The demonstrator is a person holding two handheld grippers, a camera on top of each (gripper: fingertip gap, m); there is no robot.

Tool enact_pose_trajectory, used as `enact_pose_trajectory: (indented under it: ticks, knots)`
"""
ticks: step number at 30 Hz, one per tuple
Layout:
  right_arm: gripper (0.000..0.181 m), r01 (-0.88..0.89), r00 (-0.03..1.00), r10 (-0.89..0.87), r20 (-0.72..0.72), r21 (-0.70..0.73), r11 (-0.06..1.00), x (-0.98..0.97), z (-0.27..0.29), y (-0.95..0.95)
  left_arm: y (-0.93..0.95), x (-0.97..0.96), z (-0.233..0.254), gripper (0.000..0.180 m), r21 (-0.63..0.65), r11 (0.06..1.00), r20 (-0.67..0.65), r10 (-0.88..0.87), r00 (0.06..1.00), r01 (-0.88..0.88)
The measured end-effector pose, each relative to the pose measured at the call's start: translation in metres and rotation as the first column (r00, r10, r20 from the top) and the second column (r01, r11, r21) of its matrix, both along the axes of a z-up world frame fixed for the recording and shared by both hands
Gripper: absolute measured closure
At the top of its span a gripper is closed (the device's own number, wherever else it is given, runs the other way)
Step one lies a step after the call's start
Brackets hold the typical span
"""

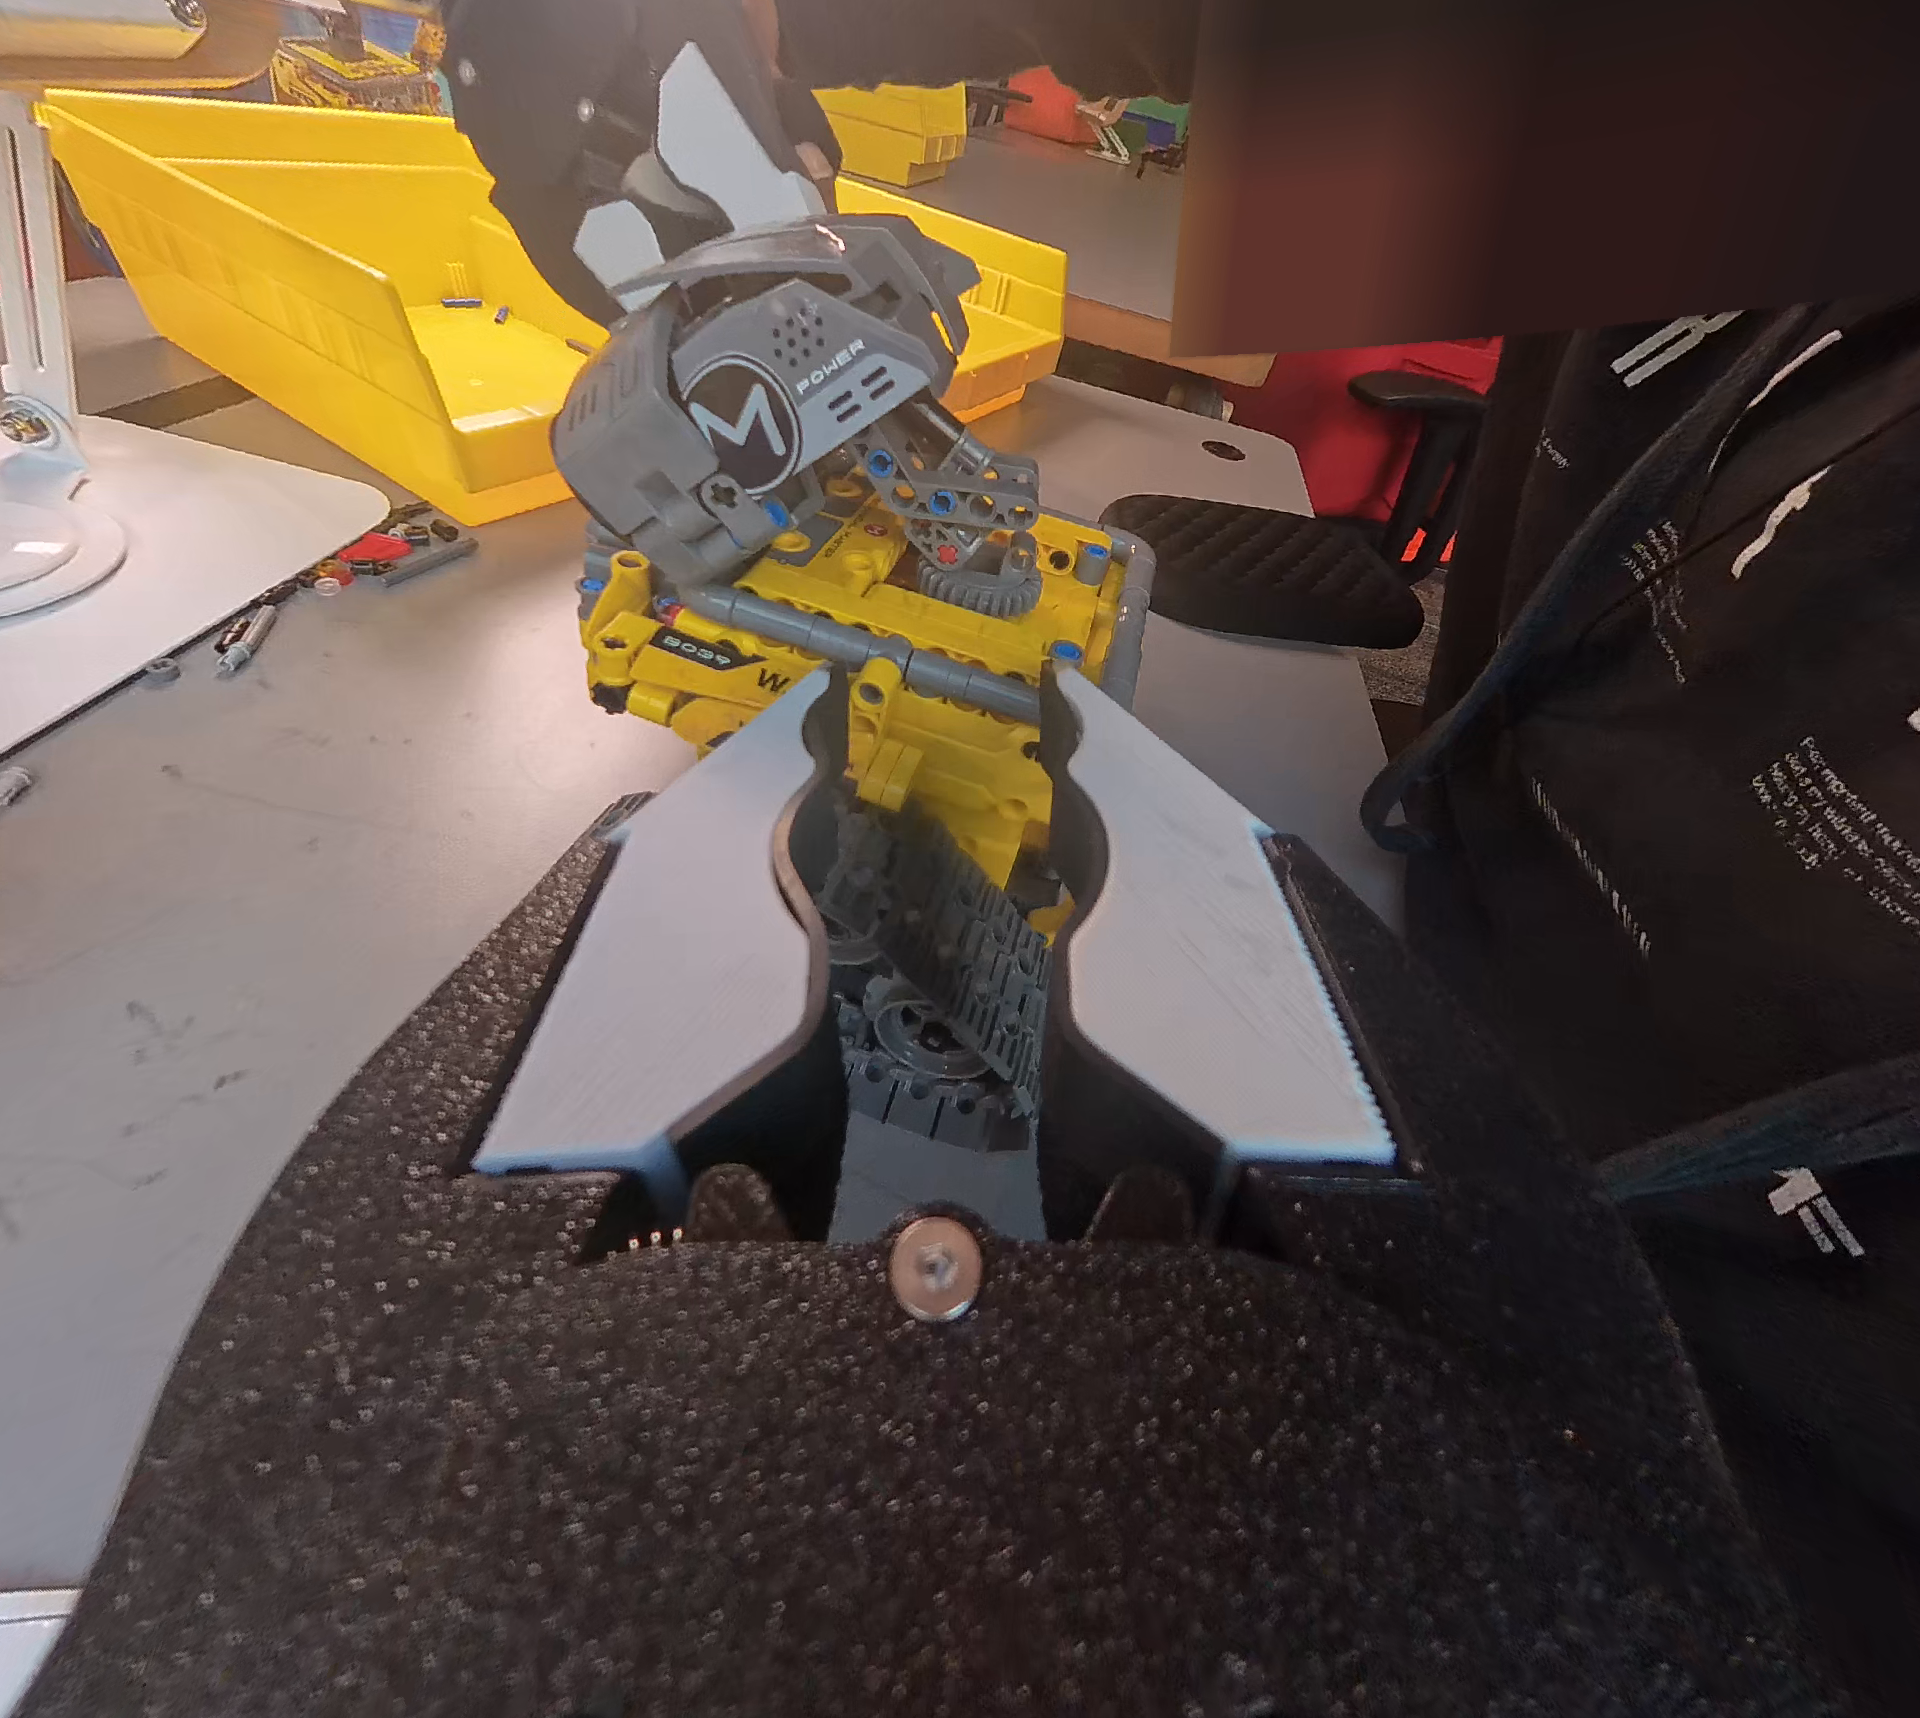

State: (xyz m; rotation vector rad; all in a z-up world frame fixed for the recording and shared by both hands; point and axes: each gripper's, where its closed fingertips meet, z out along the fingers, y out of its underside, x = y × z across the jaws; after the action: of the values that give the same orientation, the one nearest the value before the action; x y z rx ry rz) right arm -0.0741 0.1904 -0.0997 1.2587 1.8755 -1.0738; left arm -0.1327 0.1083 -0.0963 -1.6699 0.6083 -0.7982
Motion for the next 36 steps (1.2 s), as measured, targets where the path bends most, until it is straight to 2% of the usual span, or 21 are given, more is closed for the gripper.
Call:
enact_pose_trajectory:
  ticks: [6,11,15,20,23,26,31,34,36]
  knots:
    - [0.168,0.030,0.992,-0.013,-0.124,0.135,0.990,-0.006,0.002,0.009,0.000,0.000,0.000,0.144,0.003,1.000,-0.006,0.003,1.000,-0.003]
    - [0.179,0.099,0.940,-0.014,-0.342,0.231,0.968,-0.003,0.010,0.008,0.000,0.000,0.000,0.144,0.006,1.000,-0.006,0.005,1.000,-0.005]
    - [0.181,0.218,0.883,-0.088,-0.461,0.237,0.947,-0.010,-0.003,0.003,0.000,0.000,0.000,0.144,0.006,1.000,-0.004,0.004,1.000,-0.004]
    - [0.181,0.360,0.777,-0.167,-0.607,0.210,0.909,-0.015,-0.004,0.013,0.000,0.000,0.000,0.144,0.009,1.000,-0.002,0.003,1.000,-0.003]
    - [0.181,0.393,0.714,-0.234,-0.660,0.101,0.914,-0.011,0.011,0.002,0.000,0.000,0.000,0.144,0.010,1.000,-0.001,0.002,1.000,-0.002]
    - [0.181,0.410,0.698,-0.232,-0.677,0.112,0.905,-0.007,-0.001,-0.006,0.000,0.000,0.000,0.144,0.010,1.000,0.000,0.001,1.000,-0.001]
    - [0.181,0.554,0.555,-0.309,-0.772,0.066,0.830,-0.015,-0.004,0.013,0.000,0.000,0.000,0.144,0.013,1.000,-0.002,0.002,1.000,-0.002]
    - [0.181,0.548,0.498,-0.391,-0.774,-0.069,0.834,-0.010,0.011,0.000,0.000,0.000,0.000,0.144,0.014,1.000,-0.002,0.003,1.000,-0.003]
    - [0.181,0.546,0.501,-0.381,-0.777,-0.059,0.836,-0.008,0.005,-0.009,0.000,0.000,0.000,0.144,0.014,1.000,-0.001,0.002,1.000,-0.002]
